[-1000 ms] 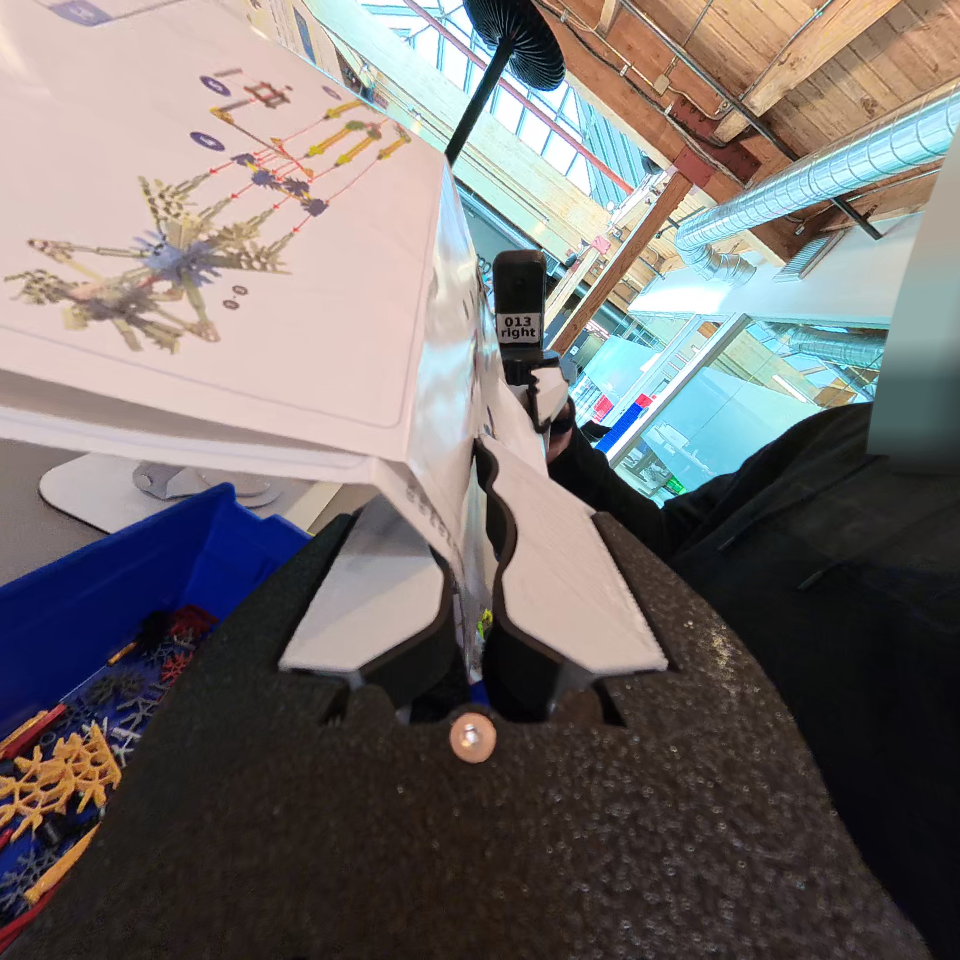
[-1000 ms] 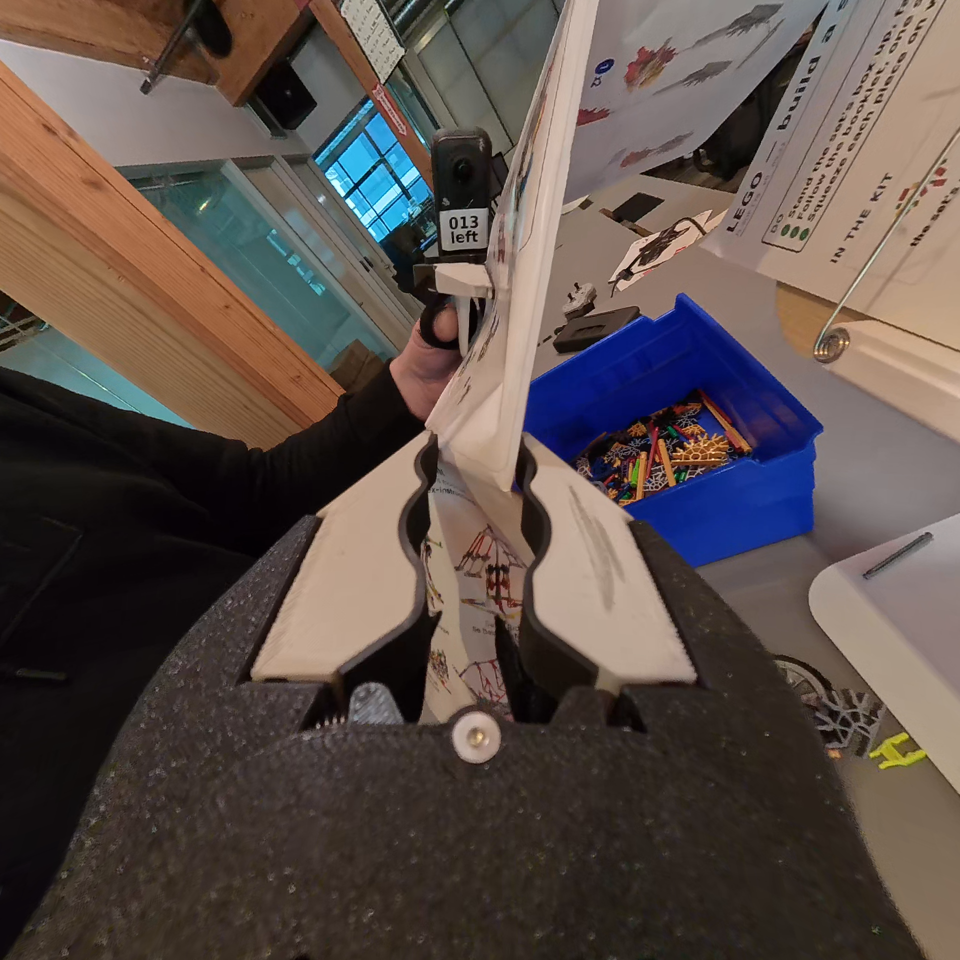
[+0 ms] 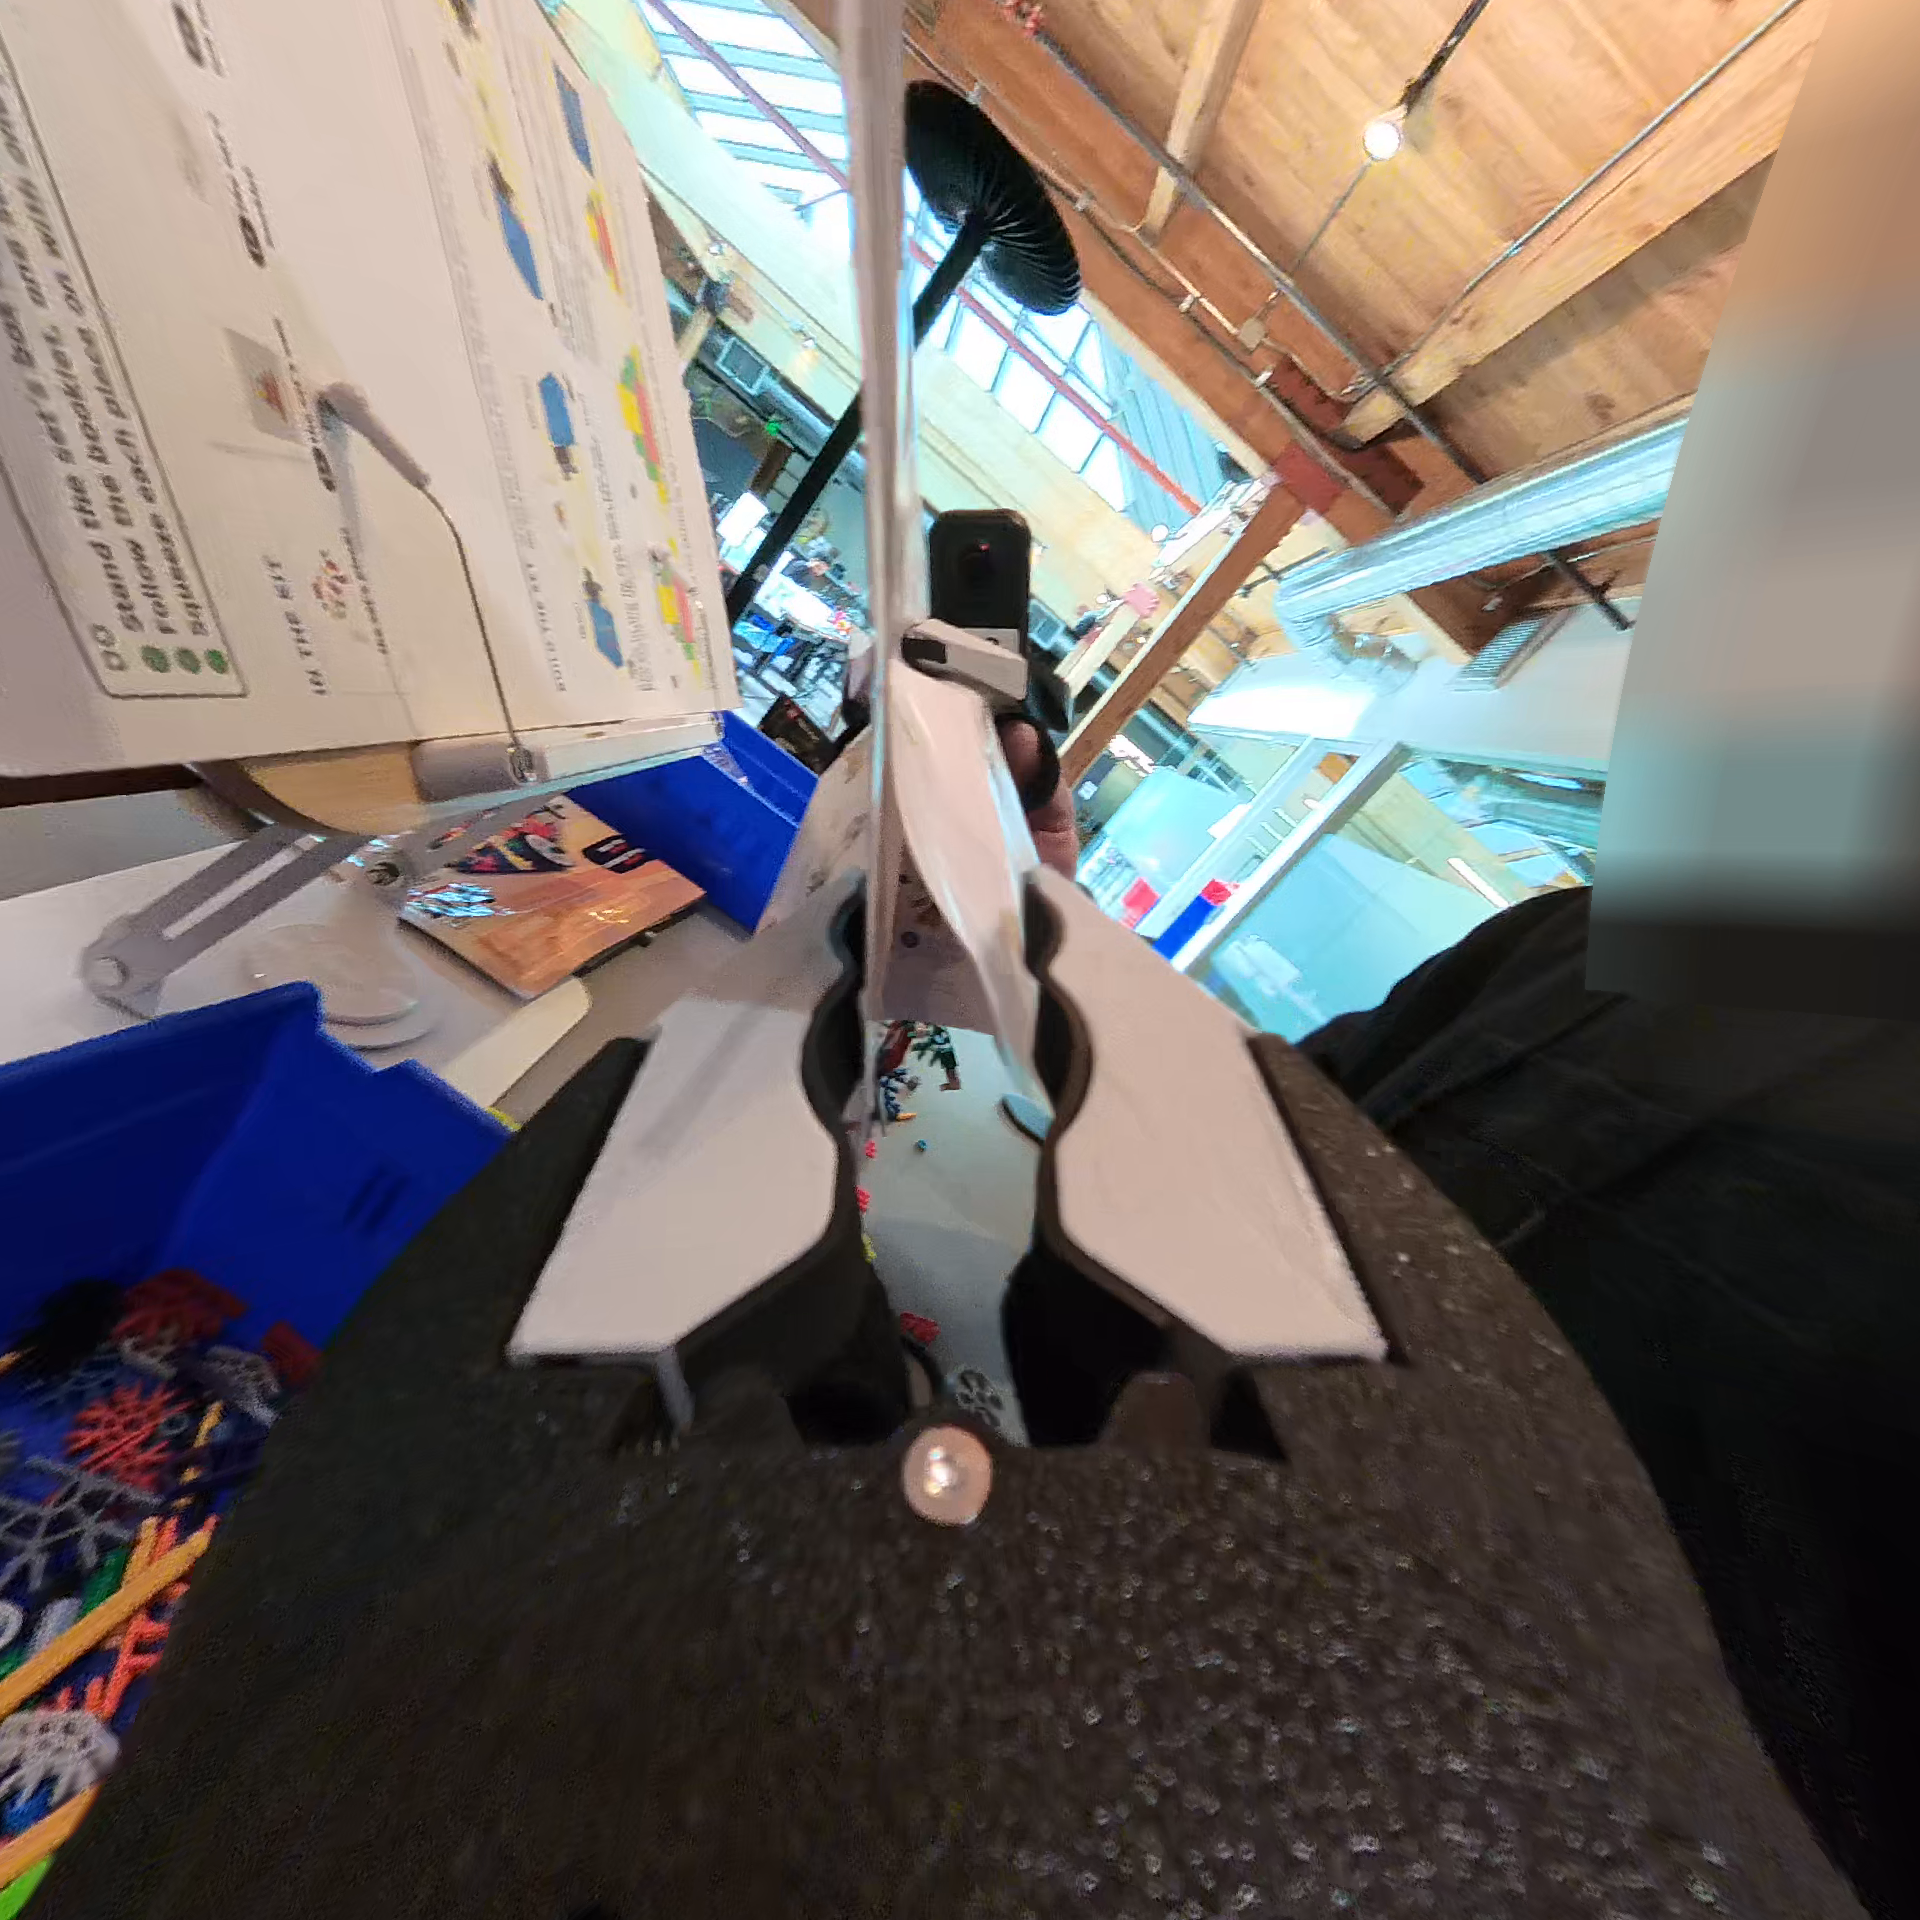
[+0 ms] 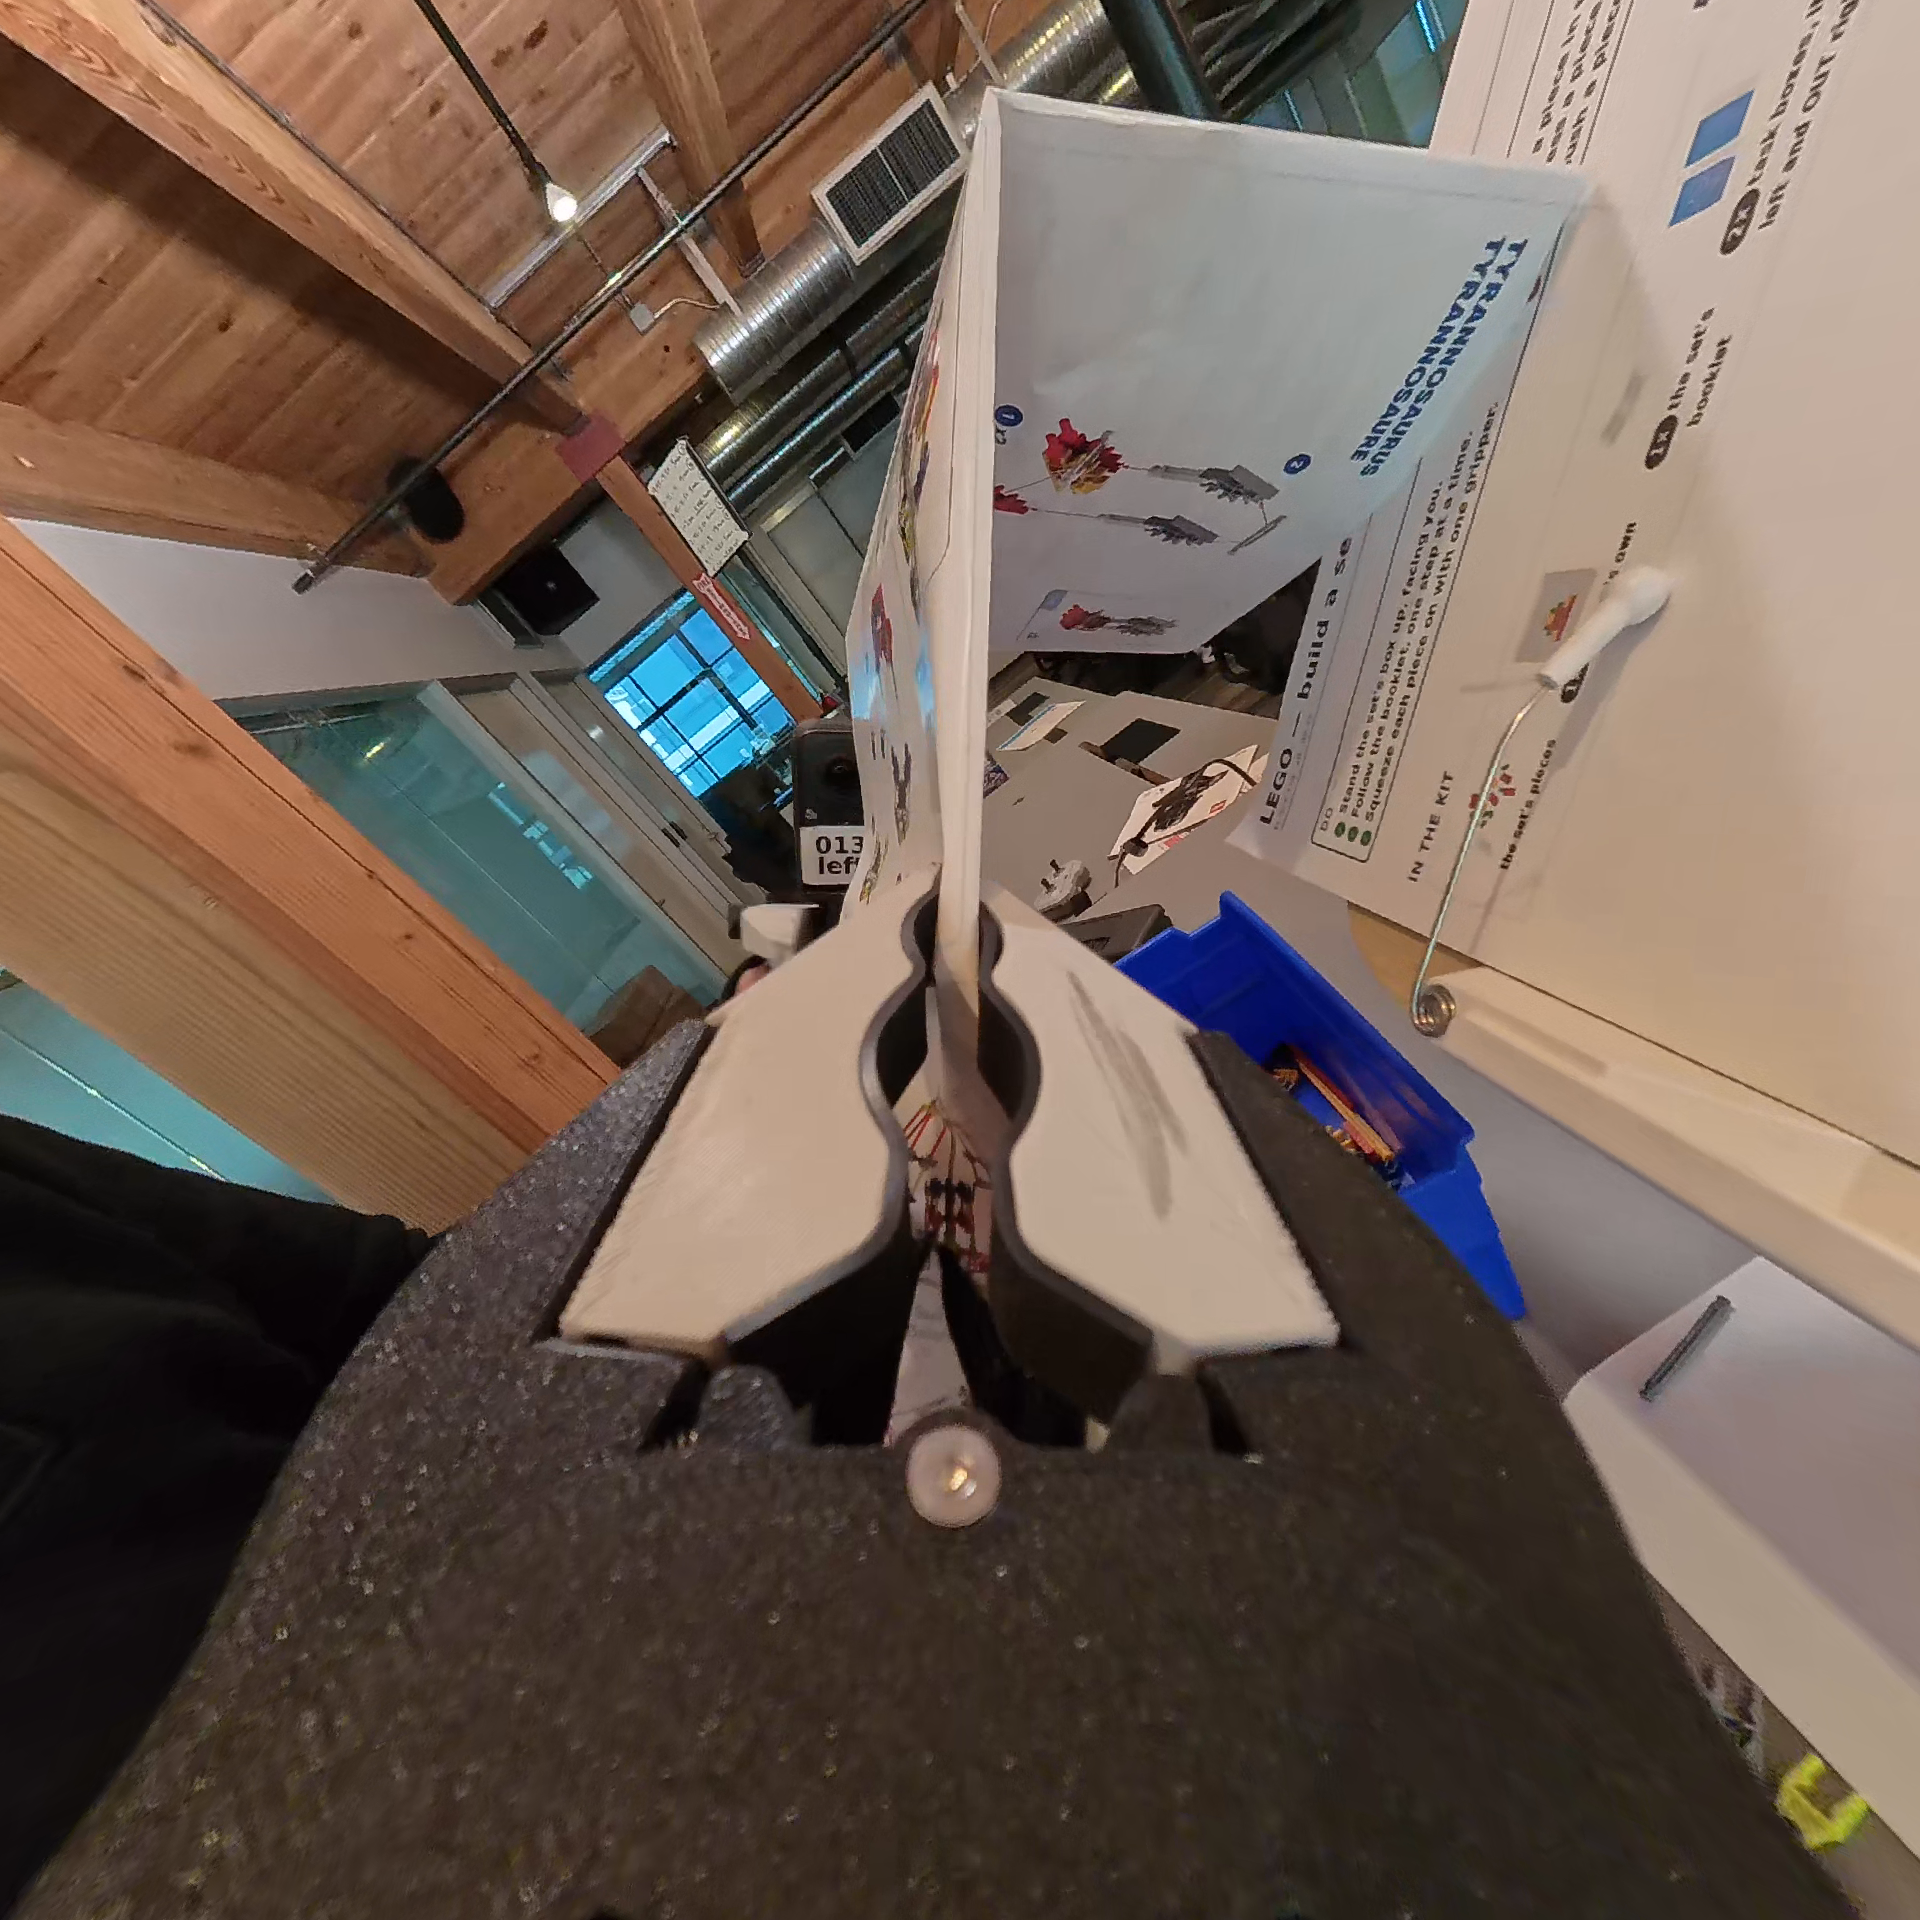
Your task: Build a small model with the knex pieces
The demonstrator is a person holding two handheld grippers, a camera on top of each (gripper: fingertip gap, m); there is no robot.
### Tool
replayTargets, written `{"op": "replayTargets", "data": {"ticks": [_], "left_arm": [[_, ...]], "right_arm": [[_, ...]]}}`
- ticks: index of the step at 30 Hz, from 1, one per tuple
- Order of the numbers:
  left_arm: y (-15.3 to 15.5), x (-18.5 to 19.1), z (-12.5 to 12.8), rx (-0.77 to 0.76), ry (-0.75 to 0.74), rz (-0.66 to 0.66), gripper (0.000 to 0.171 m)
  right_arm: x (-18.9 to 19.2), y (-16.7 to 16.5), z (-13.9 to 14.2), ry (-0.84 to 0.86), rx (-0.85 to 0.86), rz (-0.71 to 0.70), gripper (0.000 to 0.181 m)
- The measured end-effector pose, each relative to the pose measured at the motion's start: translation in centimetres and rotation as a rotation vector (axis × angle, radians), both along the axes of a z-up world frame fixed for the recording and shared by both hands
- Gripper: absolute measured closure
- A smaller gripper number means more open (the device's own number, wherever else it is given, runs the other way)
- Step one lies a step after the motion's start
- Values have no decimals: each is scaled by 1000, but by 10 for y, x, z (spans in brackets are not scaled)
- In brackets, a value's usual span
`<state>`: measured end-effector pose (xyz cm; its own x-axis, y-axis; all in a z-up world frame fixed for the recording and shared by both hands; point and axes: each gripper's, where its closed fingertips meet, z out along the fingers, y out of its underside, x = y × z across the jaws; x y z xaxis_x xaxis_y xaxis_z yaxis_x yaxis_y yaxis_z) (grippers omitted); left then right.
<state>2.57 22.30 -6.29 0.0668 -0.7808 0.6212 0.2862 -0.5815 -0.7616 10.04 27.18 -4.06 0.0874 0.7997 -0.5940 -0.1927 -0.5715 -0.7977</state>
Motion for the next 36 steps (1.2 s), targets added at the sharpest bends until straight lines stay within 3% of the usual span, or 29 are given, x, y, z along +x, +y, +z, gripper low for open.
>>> {"op": "replayTargets", "data": {"ticks": [4,12,20,31,36], "left_arm": [[3,-7,2,8,9,36,171],[-8,-27,17,-13,23,16,171],[-15,-49,39,-14,-27,21,171],[-19,-74,59,3,-114,43,171],[-17,-75,52,9,-57,69,171]], "right_arm": [[-5,-6,0,-21,7,21,176],[-10,-27,-14,-91,22,122,163],[-26,-51,-10,-11,22,249,153],[-39,-63,-2,97,29,318,111],[-53,-79,-4,59,49,353,122]]}}
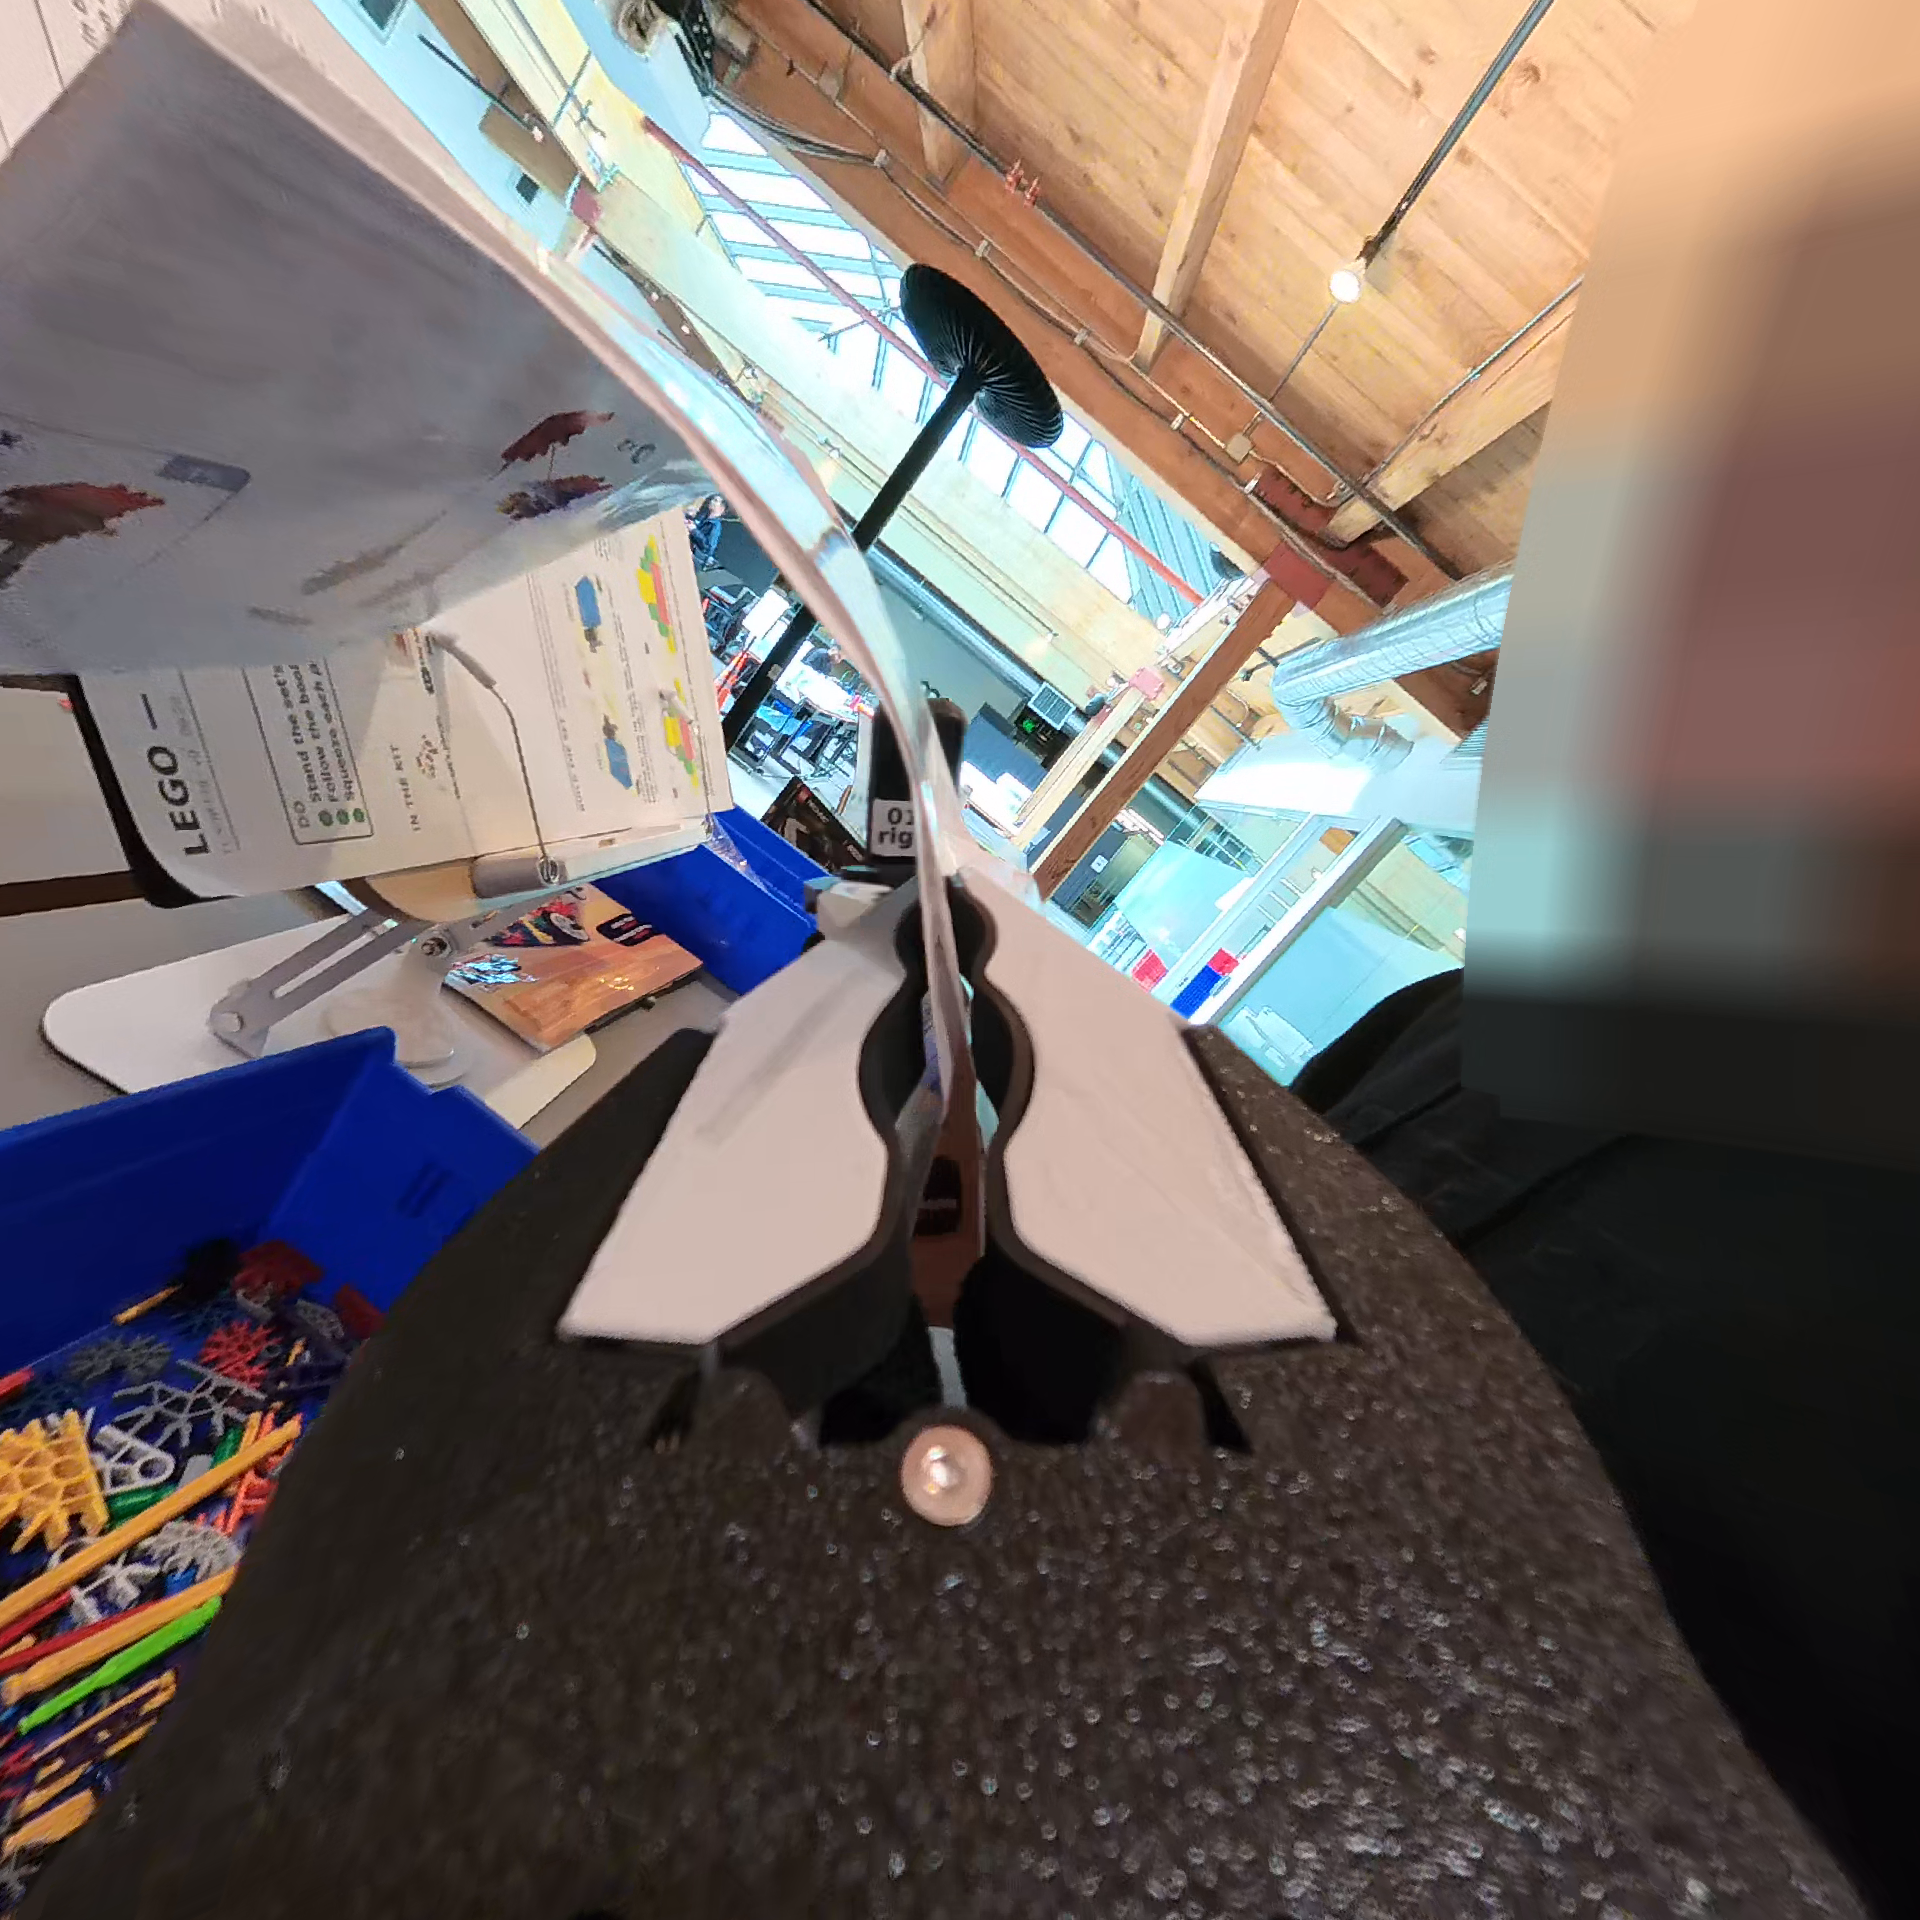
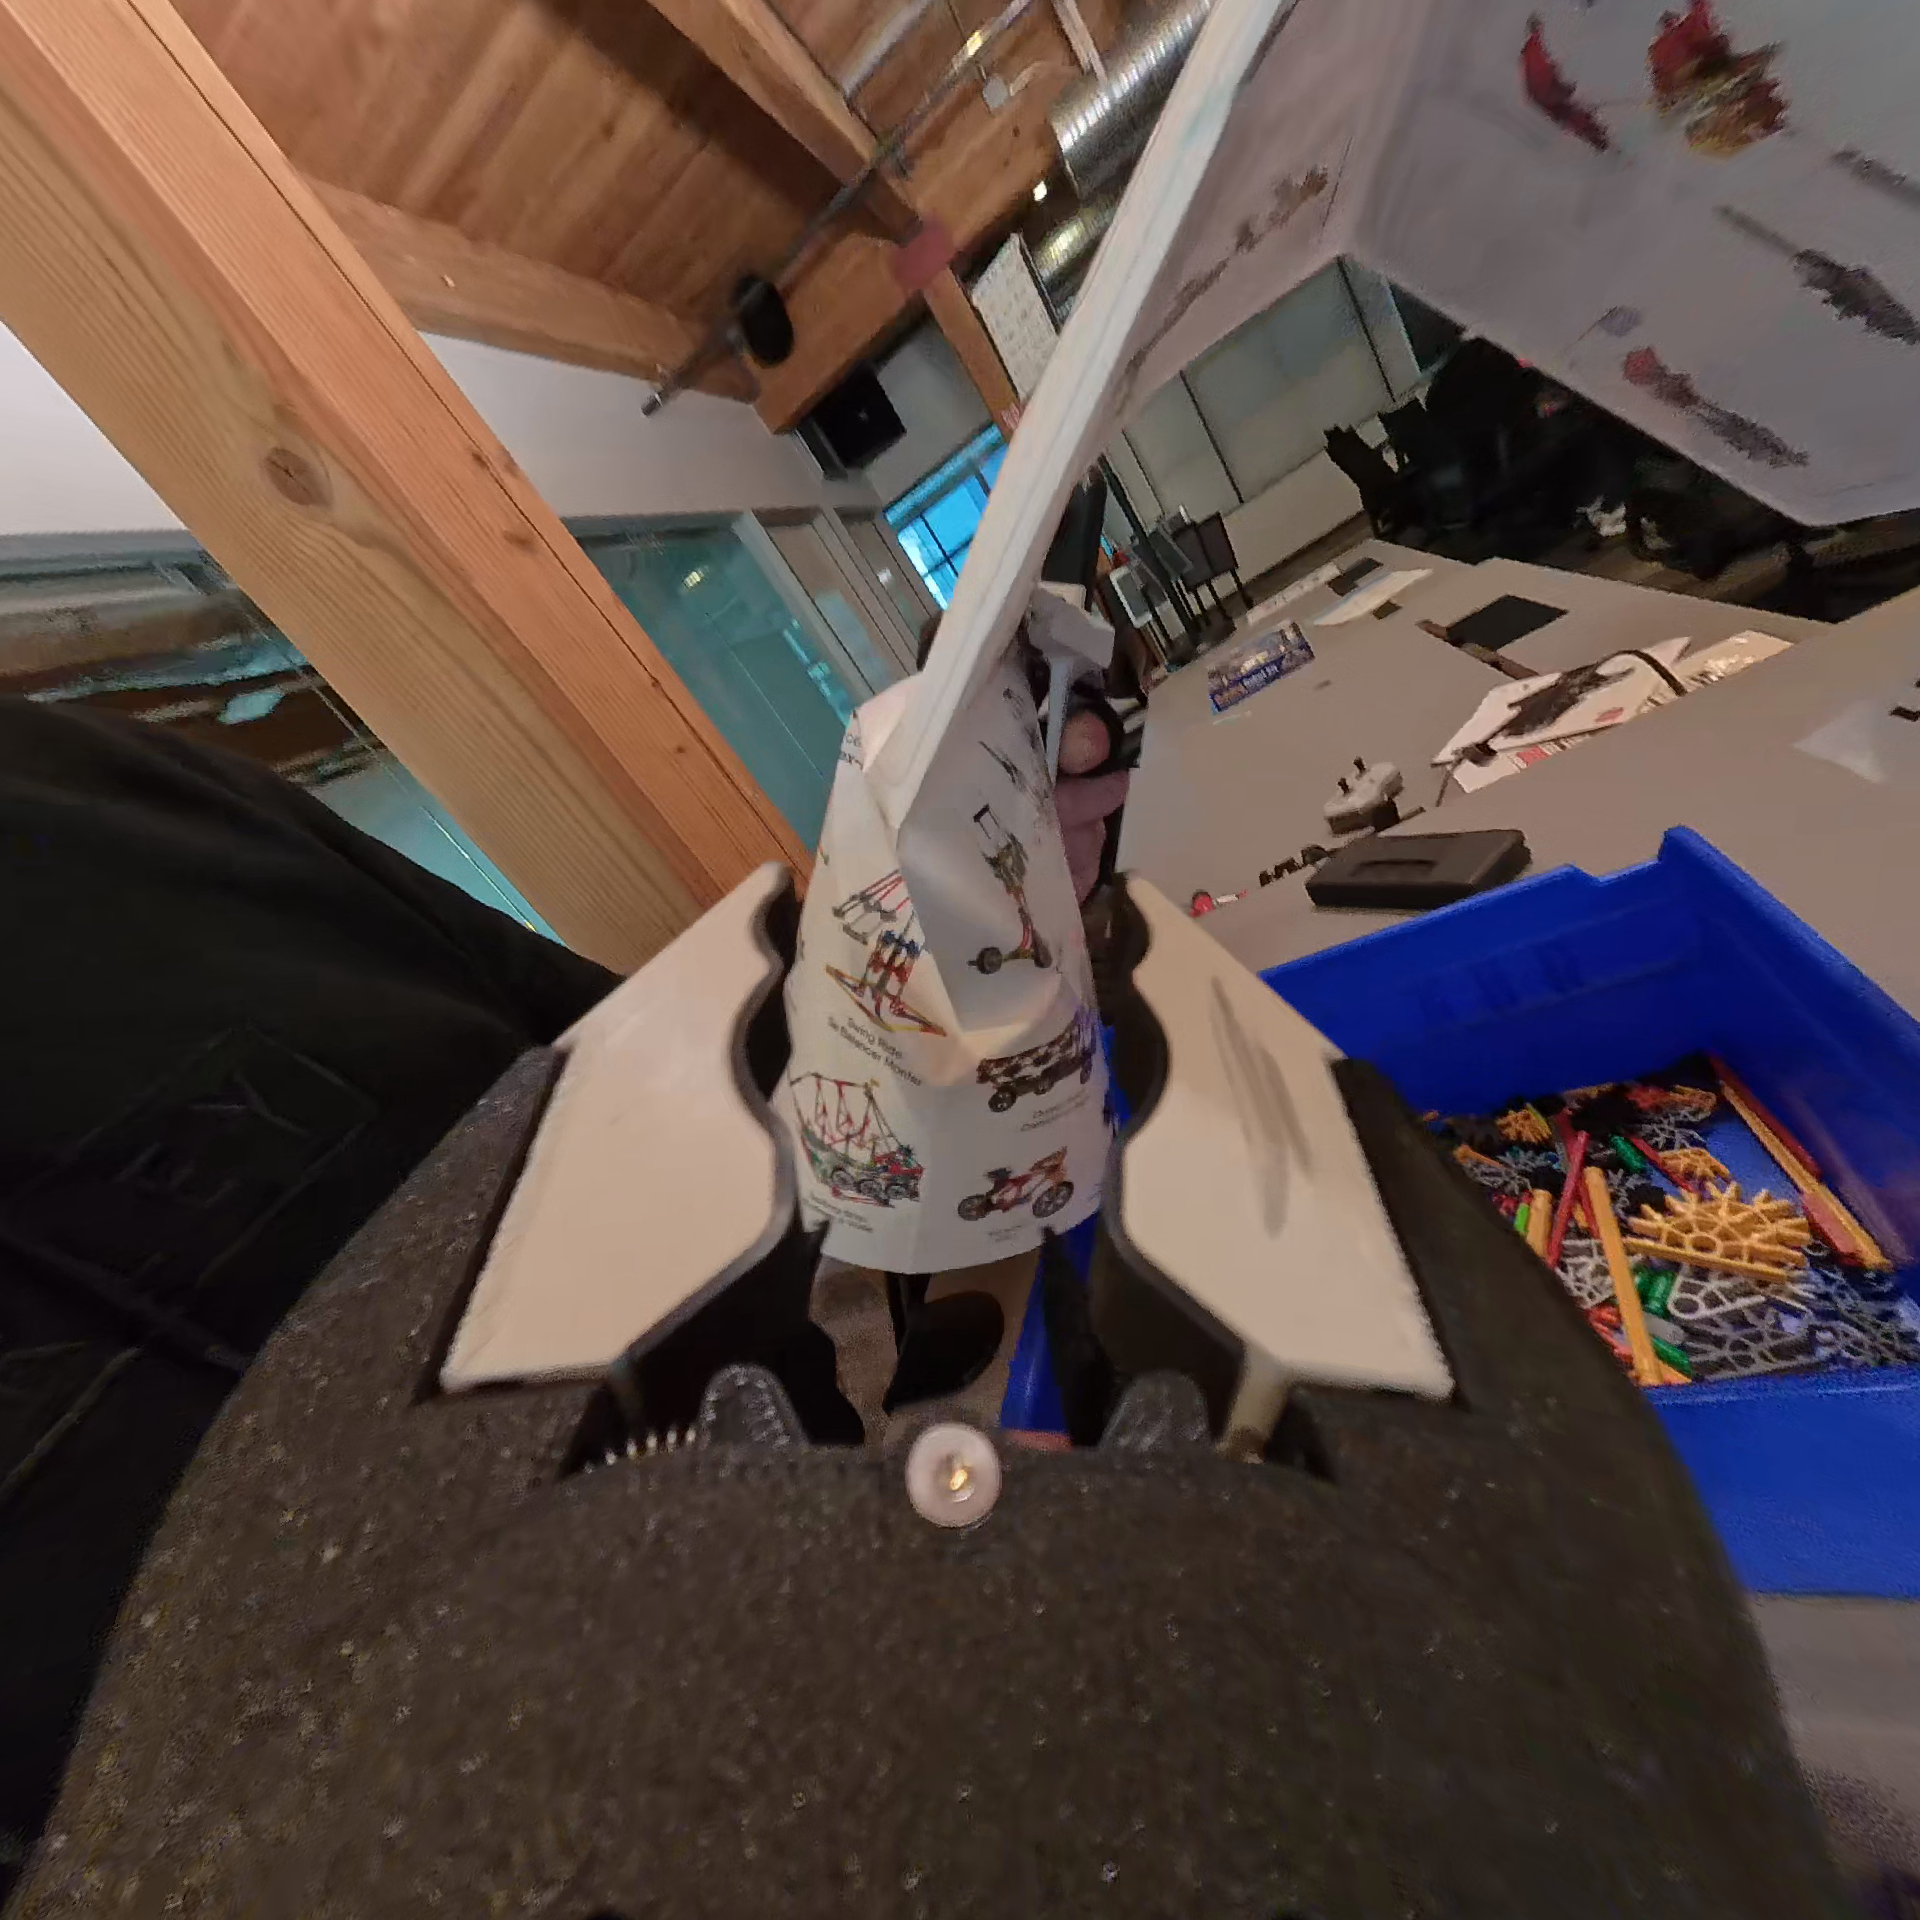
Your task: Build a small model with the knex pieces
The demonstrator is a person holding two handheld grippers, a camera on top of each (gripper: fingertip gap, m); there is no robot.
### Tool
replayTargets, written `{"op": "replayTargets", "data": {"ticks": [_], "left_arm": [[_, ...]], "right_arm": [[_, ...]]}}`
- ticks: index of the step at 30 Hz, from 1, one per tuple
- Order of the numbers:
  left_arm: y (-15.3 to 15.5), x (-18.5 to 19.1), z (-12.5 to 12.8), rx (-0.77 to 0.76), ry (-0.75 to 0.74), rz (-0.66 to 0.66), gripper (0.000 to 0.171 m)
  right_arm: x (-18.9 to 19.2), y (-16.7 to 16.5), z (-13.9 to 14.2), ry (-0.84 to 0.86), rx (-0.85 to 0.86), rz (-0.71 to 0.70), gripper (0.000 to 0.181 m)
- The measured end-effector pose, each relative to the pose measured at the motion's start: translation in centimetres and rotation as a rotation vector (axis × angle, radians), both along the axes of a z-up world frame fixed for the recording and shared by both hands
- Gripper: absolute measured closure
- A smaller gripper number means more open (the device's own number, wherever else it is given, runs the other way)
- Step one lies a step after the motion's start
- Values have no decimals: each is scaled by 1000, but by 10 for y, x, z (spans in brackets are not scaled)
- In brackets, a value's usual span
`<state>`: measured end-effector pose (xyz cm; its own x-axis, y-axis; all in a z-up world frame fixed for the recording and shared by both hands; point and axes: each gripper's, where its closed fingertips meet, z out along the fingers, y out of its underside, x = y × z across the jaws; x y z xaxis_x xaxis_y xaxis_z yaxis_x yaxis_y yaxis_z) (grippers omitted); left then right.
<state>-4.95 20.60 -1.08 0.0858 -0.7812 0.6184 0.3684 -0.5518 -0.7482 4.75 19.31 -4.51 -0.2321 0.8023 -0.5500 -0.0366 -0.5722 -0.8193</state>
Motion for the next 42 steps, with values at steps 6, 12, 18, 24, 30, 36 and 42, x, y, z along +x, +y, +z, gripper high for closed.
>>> {"op": "replayTargets", "data": {"ticks": [6,12,18,24,30,36,42], "left_arm": [[5,-6,-5,6,43,45,171],[8,-11,-10,16,104,69,171],[9,-14,-7,29,117,85,171],[23,-37,-7,24,168,239,159],[11,-43,5,48,260,328,132],[-16,0,6,16,313,302,89],[-14,-21,-52,-157,423,500,67]], "right_arm": [[-12,-4,-6,-74,18,-21,166],[-11,-7,-9,-109,30,-9,181],[-5,-1,-11,-120,11,-20,181],[9,8,-5,-200,142,-124,181],[8,5,1,-566,602,-273,181],[-20,12,-23,-1029,1217,-390,181],[-59,-18,-75,-1211,1510,-227,181]]}}
